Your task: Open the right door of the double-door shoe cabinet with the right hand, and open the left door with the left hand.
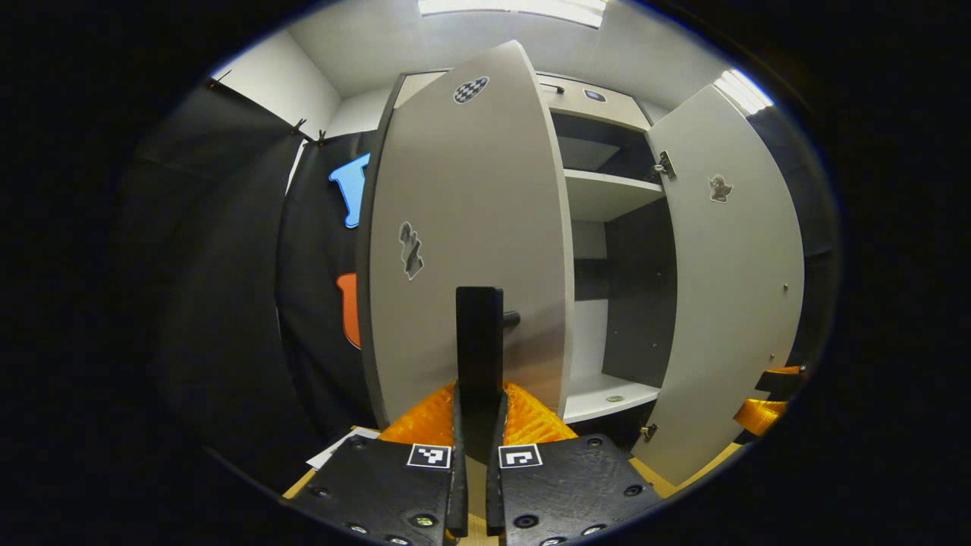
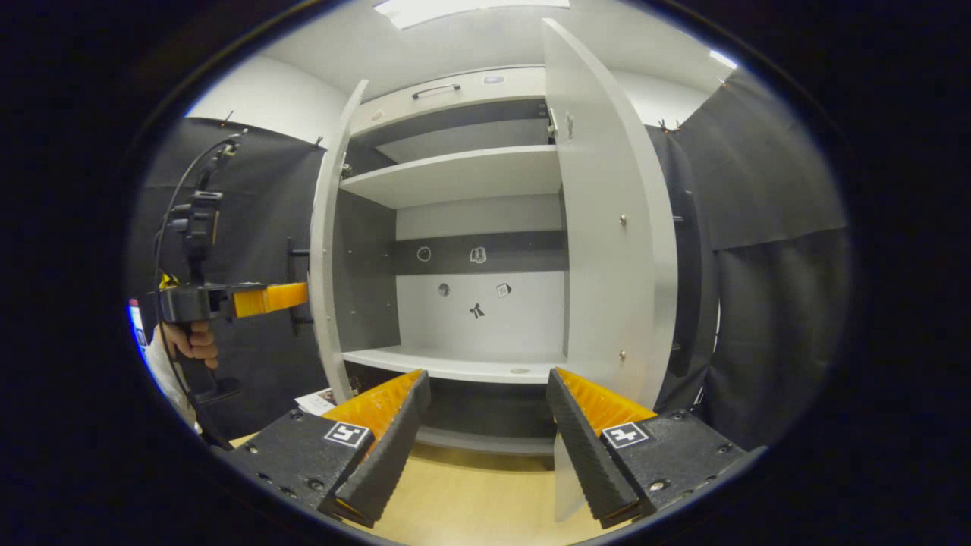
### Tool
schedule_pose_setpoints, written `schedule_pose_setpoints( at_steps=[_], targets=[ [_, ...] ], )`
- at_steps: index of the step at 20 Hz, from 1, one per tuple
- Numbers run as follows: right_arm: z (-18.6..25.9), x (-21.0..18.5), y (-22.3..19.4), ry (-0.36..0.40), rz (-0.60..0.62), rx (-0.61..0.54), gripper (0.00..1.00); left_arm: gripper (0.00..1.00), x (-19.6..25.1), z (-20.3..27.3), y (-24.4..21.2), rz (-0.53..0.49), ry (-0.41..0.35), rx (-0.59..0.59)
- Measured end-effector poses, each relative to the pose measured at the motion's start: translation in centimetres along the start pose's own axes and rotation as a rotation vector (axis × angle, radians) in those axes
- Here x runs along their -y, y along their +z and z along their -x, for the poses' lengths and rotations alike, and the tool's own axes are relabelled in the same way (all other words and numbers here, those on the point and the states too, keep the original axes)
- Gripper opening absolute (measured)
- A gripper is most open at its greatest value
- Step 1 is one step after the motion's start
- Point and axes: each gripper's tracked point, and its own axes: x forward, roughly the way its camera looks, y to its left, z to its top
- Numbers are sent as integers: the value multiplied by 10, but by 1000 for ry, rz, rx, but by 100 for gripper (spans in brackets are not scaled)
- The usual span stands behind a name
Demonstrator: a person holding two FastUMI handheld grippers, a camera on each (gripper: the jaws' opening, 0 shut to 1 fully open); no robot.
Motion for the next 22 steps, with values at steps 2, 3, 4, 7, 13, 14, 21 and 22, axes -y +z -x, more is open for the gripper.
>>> schedule_pose_setpoints(
  at_steps=[2,3,4,7,13,14,21,22],
  targets=[
    [-1,-1,-2,8,3,-4,96,8,-19,12,-1,3,23,-1],
    [0,-1,-1,13,5,-6,96,8,-27,17,-1,13,32,-4],
    [-1,-2,-1,16,6,-9,97,8,-34,20,-1,21,39,-10],
    [1,-3,-2,27,9,-17,97,8,-51,27,-1,29,53,-12],
    [1,-4,-3,38,14,-21,96,7,-73,42,-2,38,56,-19],
    [2,-4,-4,37,17,-22,96,7,-80,45,-3,35,70,-23],
    [-6,-11,-1,40,42,1,96,1,-144,46,-1,13,184,8],
    [-7,-12,-2,41,36,-4,97,1,-144,46,-1,36,149,13]
  ],
)
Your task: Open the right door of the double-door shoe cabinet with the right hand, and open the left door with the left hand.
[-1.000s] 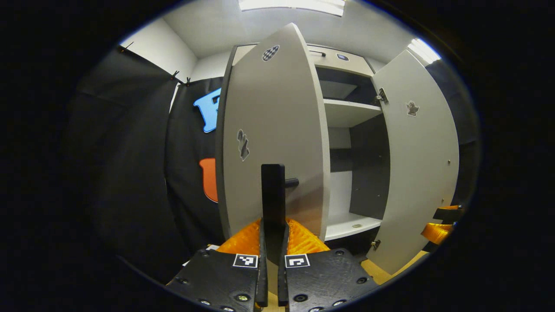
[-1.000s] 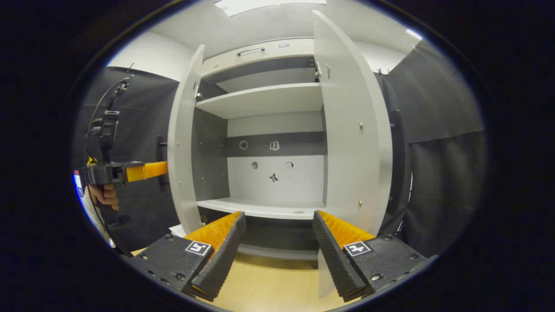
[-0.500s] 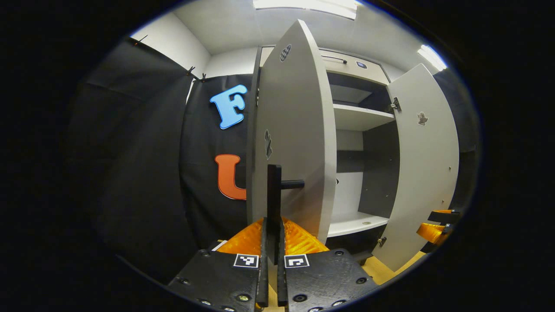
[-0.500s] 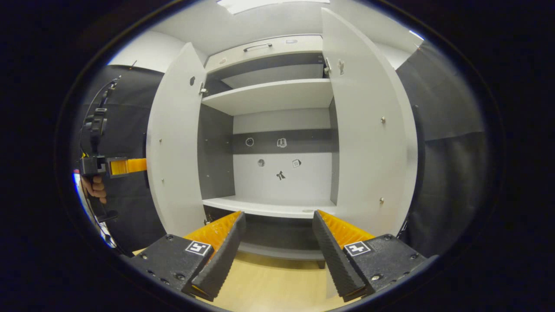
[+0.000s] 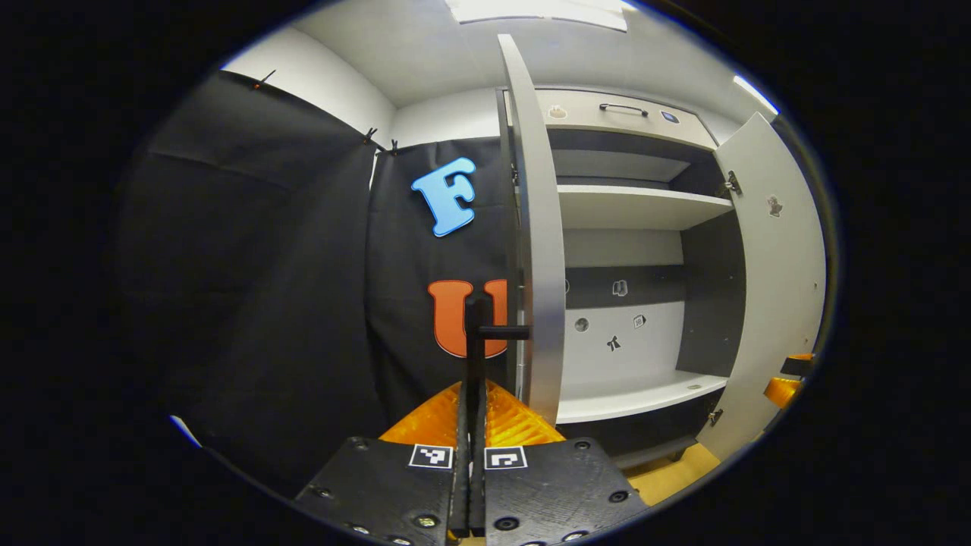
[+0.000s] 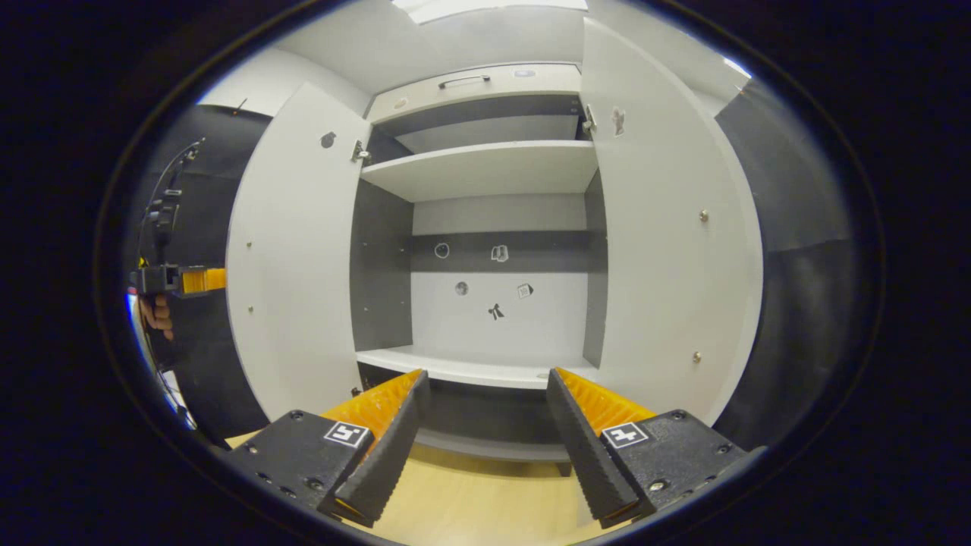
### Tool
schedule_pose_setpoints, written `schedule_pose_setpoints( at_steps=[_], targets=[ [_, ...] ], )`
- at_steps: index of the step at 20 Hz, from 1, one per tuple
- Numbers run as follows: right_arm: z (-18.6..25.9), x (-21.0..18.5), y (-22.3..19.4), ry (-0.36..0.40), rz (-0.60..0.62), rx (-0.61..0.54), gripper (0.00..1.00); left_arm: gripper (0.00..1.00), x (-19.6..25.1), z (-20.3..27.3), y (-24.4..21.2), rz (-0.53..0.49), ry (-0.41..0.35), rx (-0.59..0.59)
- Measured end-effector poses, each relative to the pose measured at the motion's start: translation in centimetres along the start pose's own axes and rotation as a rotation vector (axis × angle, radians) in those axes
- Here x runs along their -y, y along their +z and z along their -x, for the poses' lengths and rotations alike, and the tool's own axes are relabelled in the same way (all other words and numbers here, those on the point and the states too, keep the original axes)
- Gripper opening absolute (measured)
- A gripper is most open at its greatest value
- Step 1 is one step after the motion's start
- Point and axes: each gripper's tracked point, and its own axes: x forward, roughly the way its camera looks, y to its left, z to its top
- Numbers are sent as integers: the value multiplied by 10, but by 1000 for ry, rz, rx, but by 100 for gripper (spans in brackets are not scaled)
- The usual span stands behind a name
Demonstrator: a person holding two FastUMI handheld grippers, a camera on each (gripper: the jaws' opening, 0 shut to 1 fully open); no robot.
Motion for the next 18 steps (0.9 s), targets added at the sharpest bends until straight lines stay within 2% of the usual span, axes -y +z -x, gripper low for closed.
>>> schedule_pose_setpoints(
  at_steps=[5,6,10,12,14,15,18],
  targets=[
    [-2,4,-2,-16,3,-16,96,5,-10,-3,-2,-23,-88,8],
    [-2,5,-2,-20,4,-15,96,1,-9,-3,-2,-21,-98,5],
    [-2,5,-3,-23,-4,-22,97,2,-15,17,-13,-33,-80,-21],
    [-2,9,-5,-36,0,-27,96,1,-17,39,-10,-85,-69,-11],
    [-2,13,-7,-45,8,-36,97,1,-2,58,-5,-148,-92,14],
    [-3,15,-7,-57,14,-39,97,1,16,62,-6,-141,-127,22],
    [-1,12,-4,-53,15,-32,97,3,96,64,-26,-36,-272,-21]
  ],
)
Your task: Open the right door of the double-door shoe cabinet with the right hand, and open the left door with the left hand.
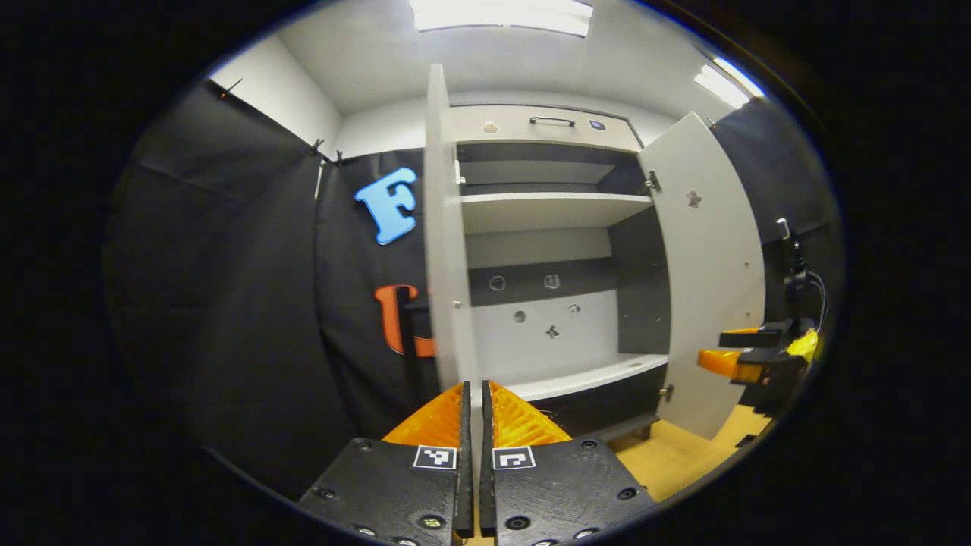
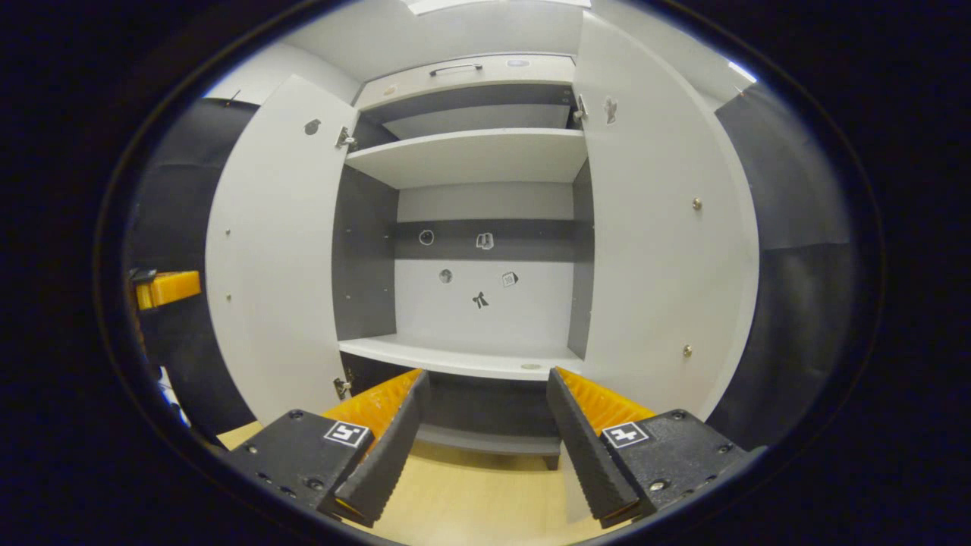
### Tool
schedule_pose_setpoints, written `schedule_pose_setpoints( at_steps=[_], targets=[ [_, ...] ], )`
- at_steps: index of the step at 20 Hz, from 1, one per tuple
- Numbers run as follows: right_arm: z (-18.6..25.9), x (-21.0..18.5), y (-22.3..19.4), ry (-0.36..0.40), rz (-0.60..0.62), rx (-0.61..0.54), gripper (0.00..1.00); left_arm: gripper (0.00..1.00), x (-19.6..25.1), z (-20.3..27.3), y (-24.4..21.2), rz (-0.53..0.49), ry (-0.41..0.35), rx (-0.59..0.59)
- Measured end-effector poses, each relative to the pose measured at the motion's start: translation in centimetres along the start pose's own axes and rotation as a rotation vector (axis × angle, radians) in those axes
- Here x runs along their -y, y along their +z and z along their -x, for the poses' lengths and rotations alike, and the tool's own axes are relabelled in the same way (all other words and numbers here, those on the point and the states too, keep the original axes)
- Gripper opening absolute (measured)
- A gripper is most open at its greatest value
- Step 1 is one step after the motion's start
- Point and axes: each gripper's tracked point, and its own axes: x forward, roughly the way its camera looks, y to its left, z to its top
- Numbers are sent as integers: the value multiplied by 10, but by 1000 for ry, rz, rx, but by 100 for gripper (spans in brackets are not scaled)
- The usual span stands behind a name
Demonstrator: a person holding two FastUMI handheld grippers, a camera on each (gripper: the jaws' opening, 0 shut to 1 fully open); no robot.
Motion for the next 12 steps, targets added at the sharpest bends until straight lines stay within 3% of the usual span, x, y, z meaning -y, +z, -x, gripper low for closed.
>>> schedule_pose_setpoints(
  at_steps=[2,9,11,12],
  targets=[
    [6,-2,4,9,-1,18,96,2,26,-21,-15,11,-30,-29],
    [29,12,-1,-37,-21,28,96,0,78,-73,-37,107,-12,-29],
    [34,20,0,-63,-12,31,97,7,90,-73,-31,107,-45,-11],
    [36,24,1,-76,-10,35,97,17,91,-71,-28,96,-41,2]
  ],
)
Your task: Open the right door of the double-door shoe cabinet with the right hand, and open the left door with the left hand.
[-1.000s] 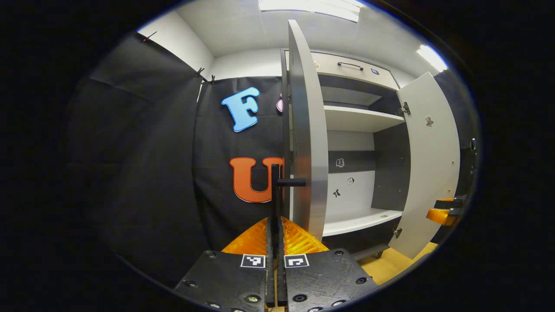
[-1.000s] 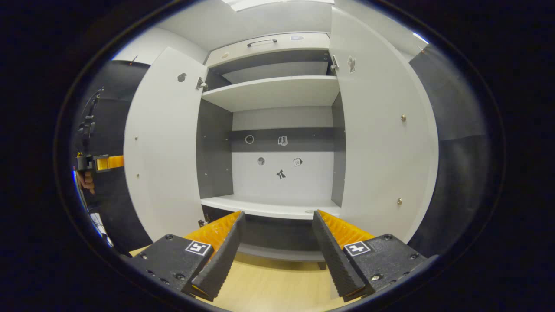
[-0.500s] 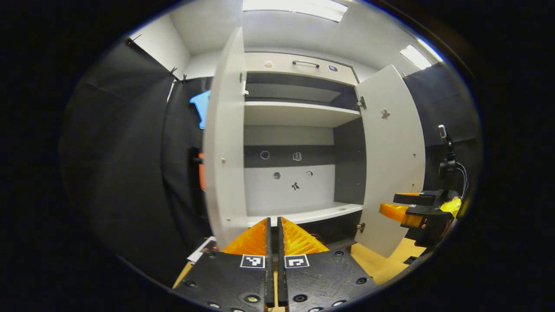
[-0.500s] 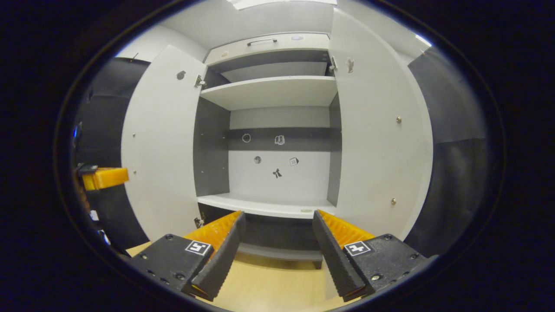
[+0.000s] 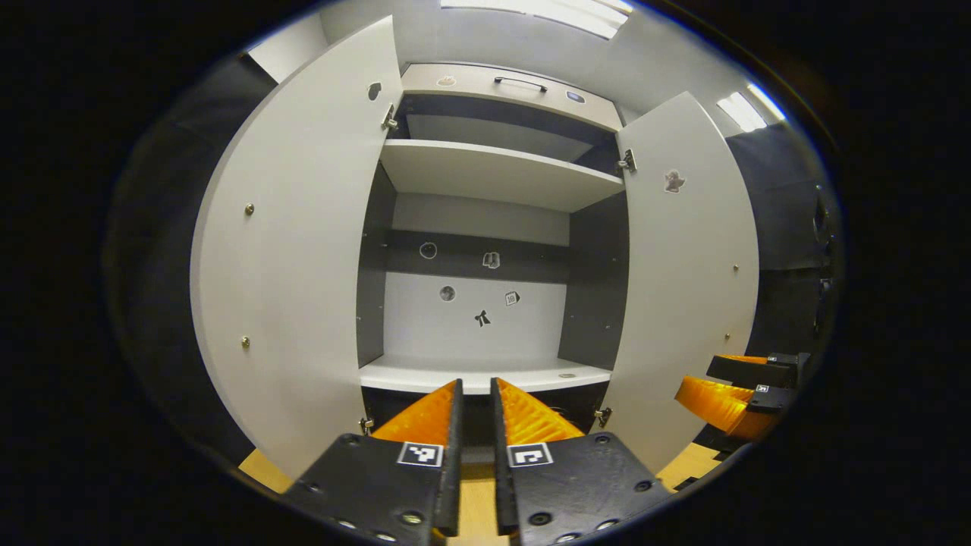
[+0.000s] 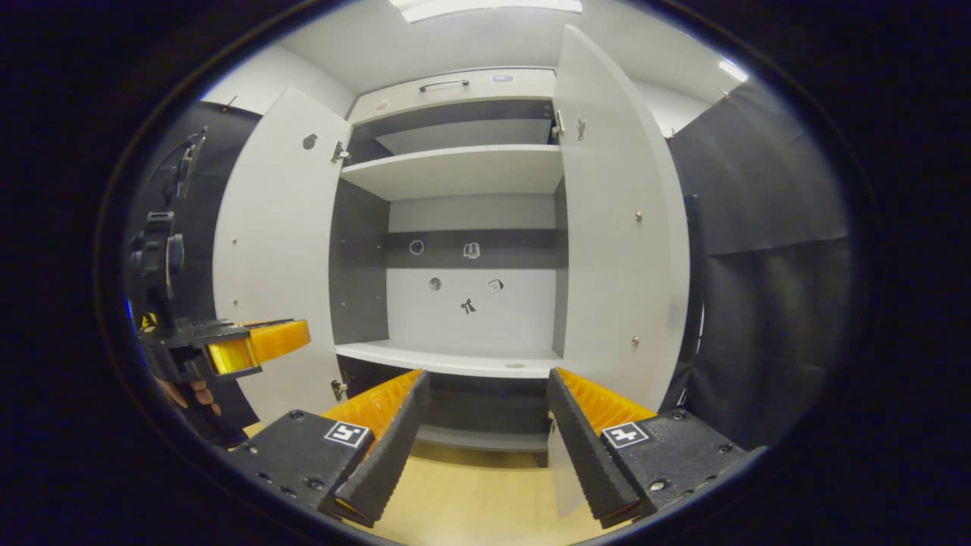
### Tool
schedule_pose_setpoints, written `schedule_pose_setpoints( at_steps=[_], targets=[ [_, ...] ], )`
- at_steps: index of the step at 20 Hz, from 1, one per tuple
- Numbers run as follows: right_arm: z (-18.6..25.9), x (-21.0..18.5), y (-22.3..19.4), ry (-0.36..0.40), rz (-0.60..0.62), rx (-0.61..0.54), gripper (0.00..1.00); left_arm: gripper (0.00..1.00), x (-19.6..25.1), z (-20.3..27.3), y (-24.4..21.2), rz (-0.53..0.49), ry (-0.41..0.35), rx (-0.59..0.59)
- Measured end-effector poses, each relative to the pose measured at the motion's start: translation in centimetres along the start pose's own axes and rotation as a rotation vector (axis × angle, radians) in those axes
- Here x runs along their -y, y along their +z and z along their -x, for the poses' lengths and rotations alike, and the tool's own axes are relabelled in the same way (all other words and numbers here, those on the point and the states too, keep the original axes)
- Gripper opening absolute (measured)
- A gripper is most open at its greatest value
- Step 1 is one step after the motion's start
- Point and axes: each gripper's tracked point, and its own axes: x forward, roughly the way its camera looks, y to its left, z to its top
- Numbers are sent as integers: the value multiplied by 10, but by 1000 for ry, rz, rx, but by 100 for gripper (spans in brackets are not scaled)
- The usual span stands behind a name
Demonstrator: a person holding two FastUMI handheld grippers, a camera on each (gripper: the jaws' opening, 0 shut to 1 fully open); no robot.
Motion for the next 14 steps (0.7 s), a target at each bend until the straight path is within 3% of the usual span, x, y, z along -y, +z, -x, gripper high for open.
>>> schedule_pose_setpoints(
  at_steps=[1,2,3,7,14],
  targets=[
    [1,3,1,-11,-4,5,97,34,0,2,1,-13,10,10],
    [1,4,1,-17,-11,8,96,43,-1,2,1,-30,24,12],
    [0,5,2,-19,-18,12,97,74,-1,4,-1,-42,30,12],
    [-1,3,4,-16,-25,19,96,89,-1,7,-5,-47,55,7],
    [-2,-3,1,-6,-30,6,97,91,-17,17,6,-45,107,26]
  ],
)
